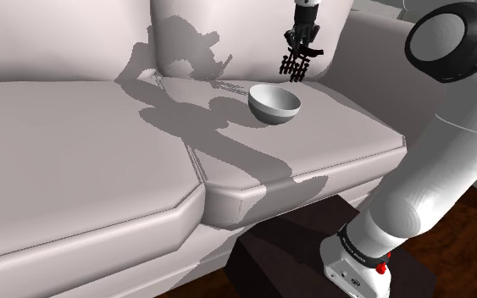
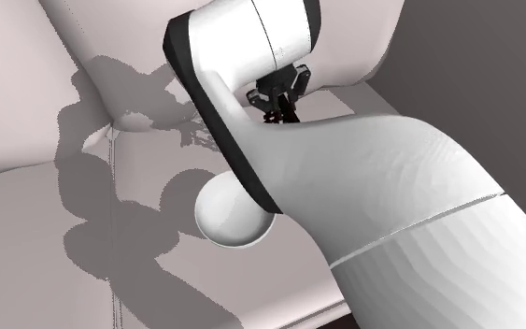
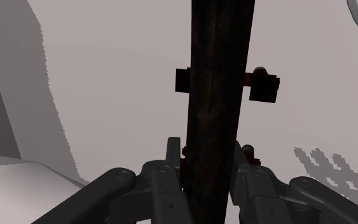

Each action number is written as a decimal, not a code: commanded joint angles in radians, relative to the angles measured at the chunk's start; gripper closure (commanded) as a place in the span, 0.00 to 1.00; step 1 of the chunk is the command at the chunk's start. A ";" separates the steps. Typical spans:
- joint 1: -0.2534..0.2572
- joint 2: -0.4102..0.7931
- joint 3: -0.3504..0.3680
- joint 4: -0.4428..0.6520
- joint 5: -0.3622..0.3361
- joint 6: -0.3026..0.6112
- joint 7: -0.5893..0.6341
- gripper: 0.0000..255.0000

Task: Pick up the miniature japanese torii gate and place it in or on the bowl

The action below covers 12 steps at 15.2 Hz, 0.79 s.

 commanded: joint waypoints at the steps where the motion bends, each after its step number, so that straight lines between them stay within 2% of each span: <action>1: 0.000 0.009 0.000 0.042 0.001 -0.032 -0.009 1.00; 12: -0.001 0.090 -0.003 0.310 0.006 -0.212 -0.060 1.00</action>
